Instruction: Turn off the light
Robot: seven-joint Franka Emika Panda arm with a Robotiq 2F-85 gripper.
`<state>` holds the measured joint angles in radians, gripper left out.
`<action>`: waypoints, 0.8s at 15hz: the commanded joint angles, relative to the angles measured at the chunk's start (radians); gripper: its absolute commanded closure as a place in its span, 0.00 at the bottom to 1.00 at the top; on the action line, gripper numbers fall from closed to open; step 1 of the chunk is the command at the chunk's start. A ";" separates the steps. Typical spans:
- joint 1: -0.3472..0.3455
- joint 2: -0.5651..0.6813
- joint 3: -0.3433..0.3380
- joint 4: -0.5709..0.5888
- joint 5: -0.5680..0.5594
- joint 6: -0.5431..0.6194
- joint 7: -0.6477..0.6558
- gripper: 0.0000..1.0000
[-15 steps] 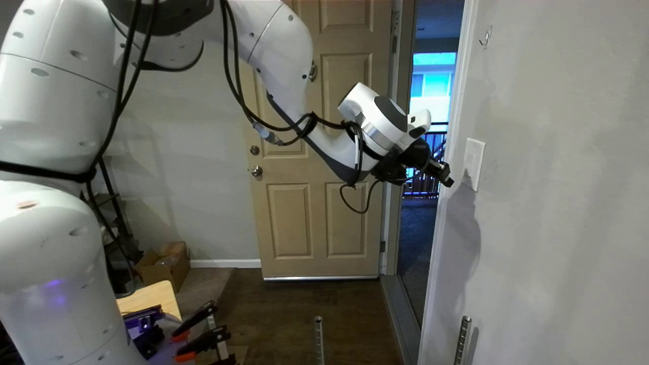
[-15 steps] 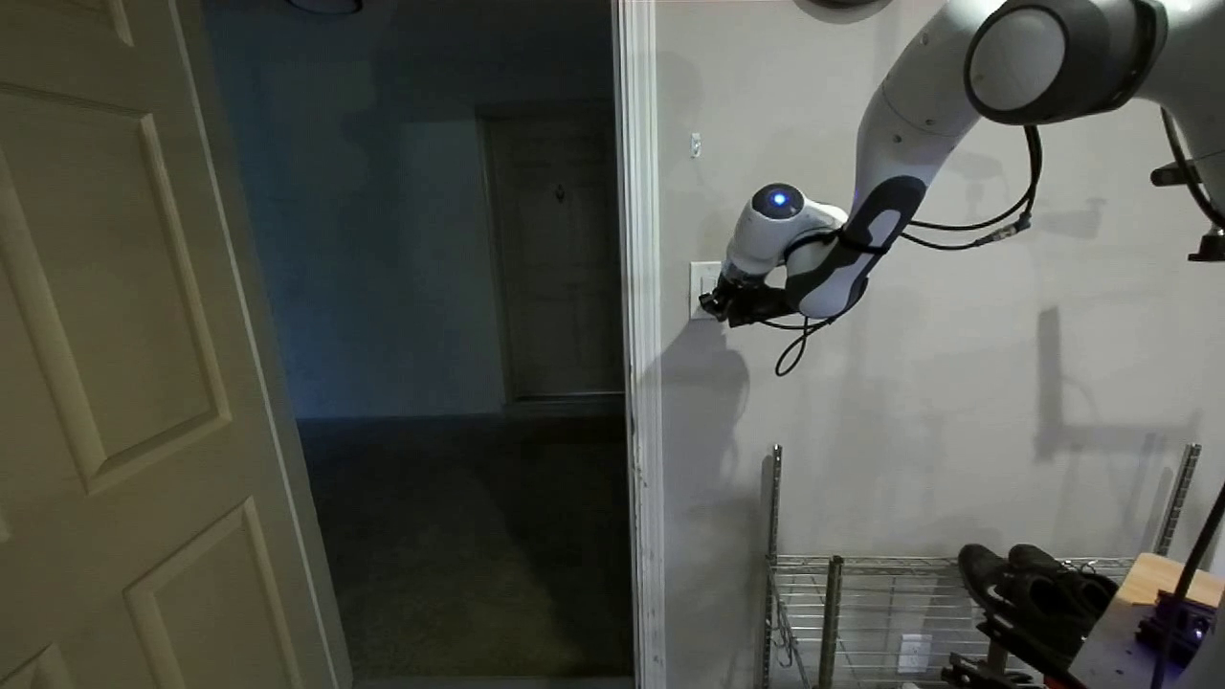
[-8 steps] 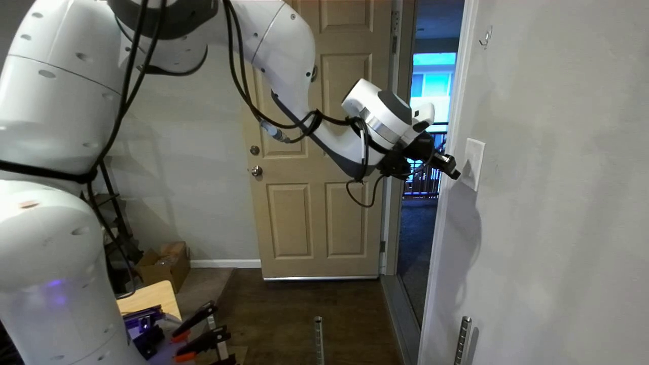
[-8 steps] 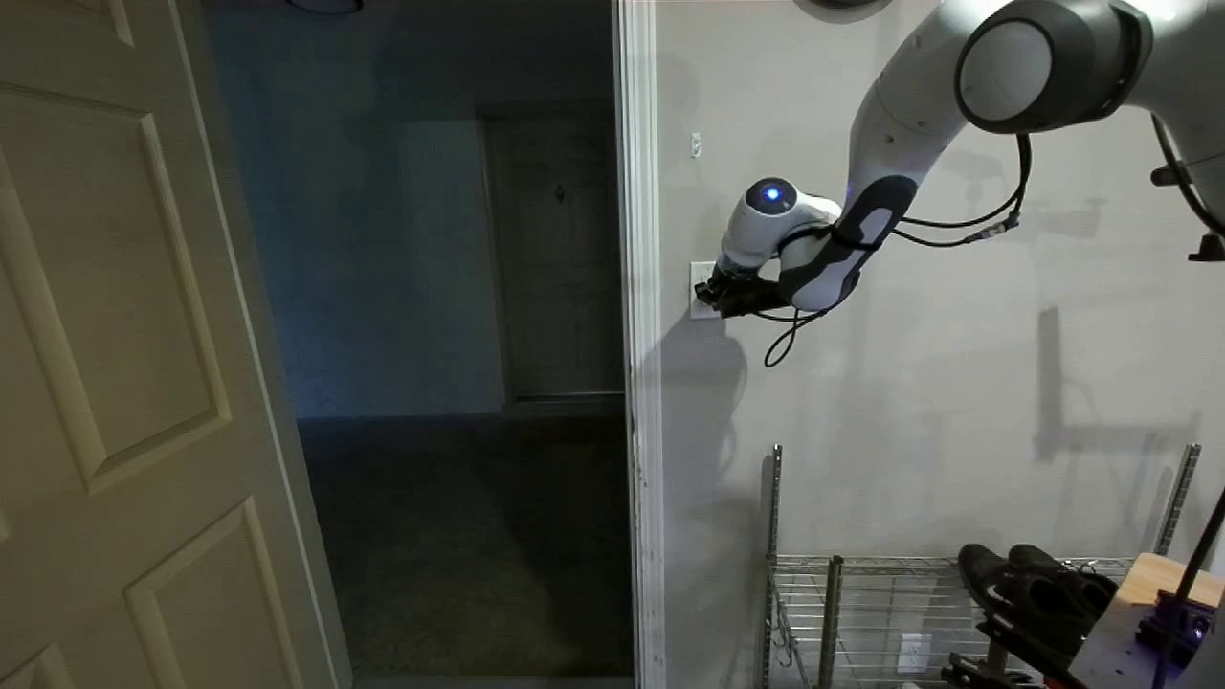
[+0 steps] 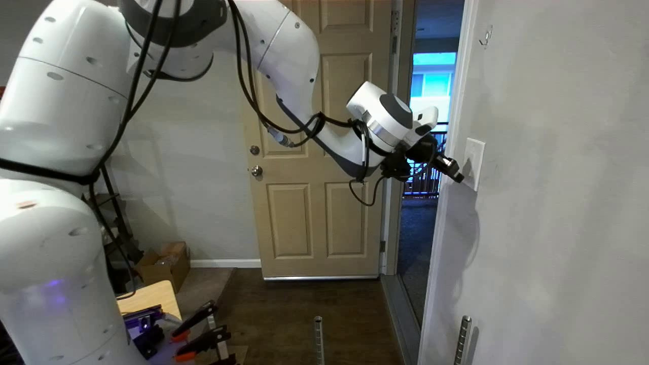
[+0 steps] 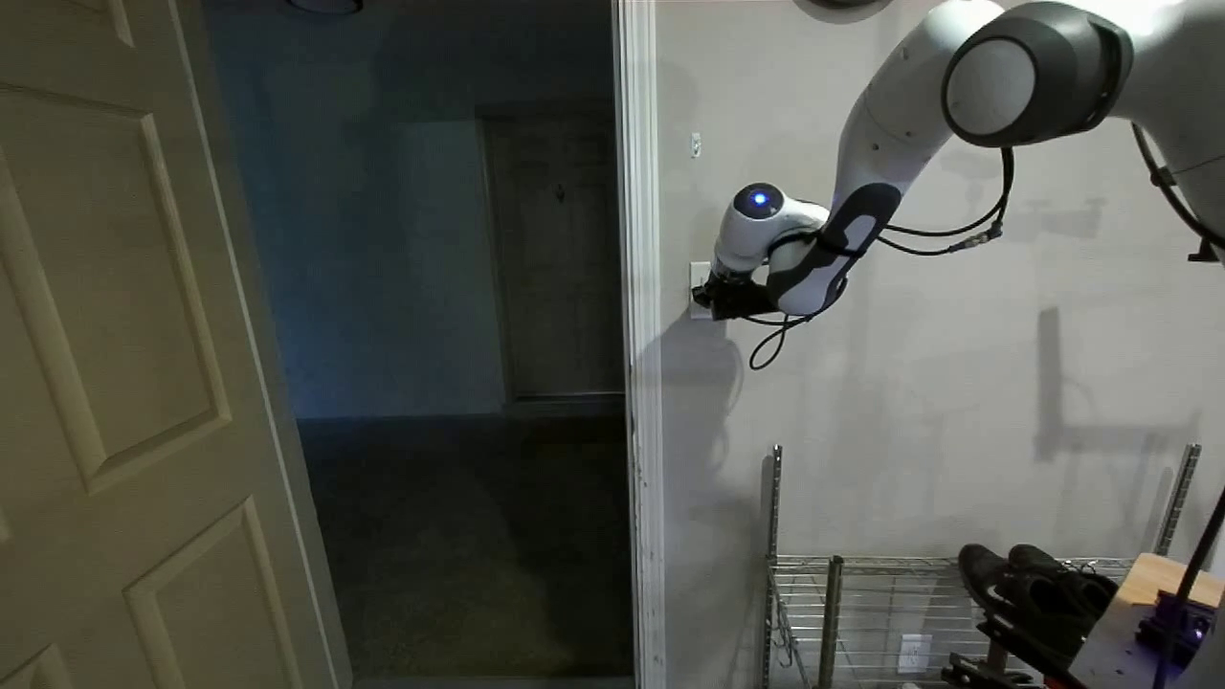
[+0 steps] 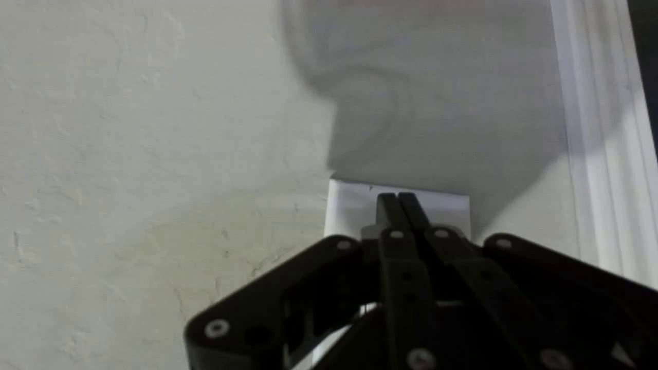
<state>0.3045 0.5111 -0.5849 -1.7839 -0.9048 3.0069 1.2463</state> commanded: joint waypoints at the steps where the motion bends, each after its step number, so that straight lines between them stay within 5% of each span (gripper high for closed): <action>1: -0.020 0.027 0.025 0.047 0.047 -0.044 -0.012 0.95; 12: -0.027 0.049 0.042 0.125 0.084 -0.158 -0.032 0.95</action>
<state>0.3025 0.5426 -0.5660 -1.6954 -0.8588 2.8814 1.2463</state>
